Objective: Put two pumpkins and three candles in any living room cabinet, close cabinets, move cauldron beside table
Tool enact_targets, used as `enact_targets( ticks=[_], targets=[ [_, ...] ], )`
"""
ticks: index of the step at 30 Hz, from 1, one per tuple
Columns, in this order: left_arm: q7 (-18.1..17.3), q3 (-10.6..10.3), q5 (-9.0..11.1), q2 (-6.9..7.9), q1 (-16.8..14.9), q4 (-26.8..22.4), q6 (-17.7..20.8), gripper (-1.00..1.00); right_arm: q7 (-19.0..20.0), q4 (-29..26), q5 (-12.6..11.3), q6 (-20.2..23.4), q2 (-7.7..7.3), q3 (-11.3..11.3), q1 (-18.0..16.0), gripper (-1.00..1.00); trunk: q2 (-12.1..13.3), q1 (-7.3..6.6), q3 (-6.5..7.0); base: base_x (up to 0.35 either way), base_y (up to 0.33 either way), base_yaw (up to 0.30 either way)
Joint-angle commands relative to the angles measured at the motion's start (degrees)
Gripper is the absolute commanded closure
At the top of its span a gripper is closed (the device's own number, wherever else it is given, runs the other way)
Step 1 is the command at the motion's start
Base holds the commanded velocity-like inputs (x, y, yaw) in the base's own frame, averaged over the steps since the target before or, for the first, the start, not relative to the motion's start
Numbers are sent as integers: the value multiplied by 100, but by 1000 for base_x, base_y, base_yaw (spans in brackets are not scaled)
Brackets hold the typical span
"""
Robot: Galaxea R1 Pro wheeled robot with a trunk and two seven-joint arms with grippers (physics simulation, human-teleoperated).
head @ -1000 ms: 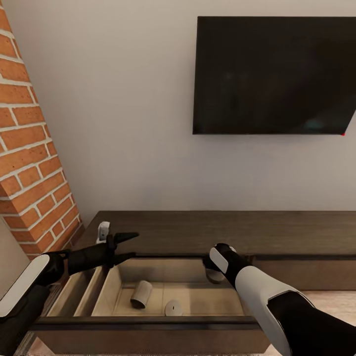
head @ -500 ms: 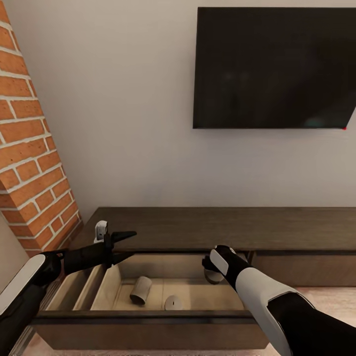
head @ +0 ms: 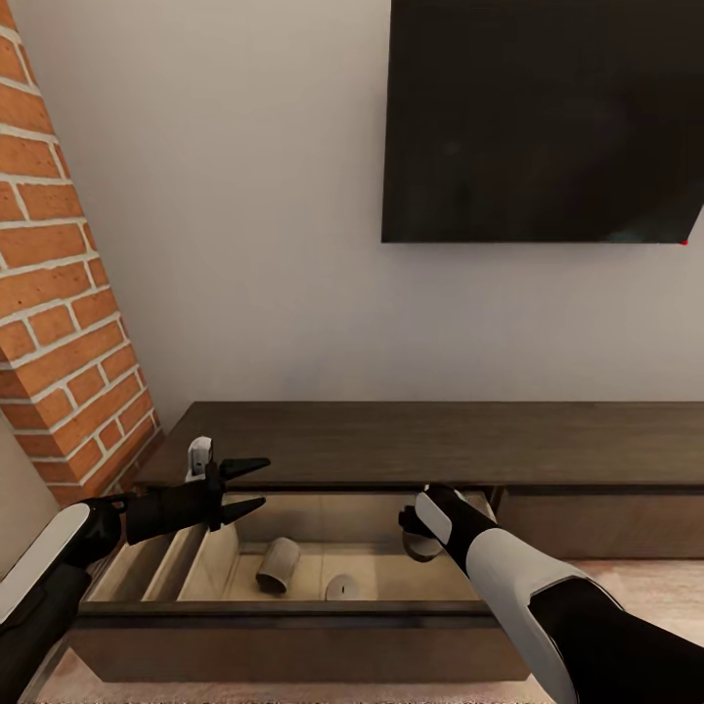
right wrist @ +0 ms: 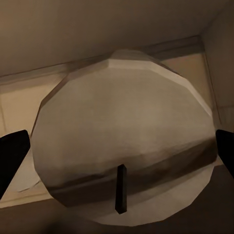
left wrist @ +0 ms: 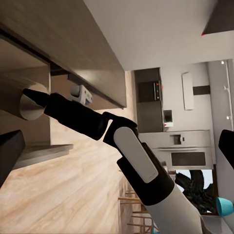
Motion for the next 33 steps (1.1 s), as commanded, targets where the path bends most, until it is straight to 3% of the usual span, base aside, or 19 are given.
enact_targets(
  ticks=[1,22,30,33],
  targets=[
    [54,-5,64,4,-4,-3,1,-100,-39,-17,-52,26,-2,52,-3,100,-44,21,-24,0,0,0],
    [54,-5,64,3,-4,-13,1,-100,-37,-28,-55,44,-2,58,-3,100,-886,483,-401,0,0,0],
    [54,-9,64,3,-4,-21,1,-100,-38,-16,-60,47,-2,62,-3,100,-900,504,-578,0,0,0],
    [54,-12,64,3,-4,-22,4,-100,-38,-10,-60,47,-2,61,-3,100,-900,504,-578,0,0,0]
  ],
)
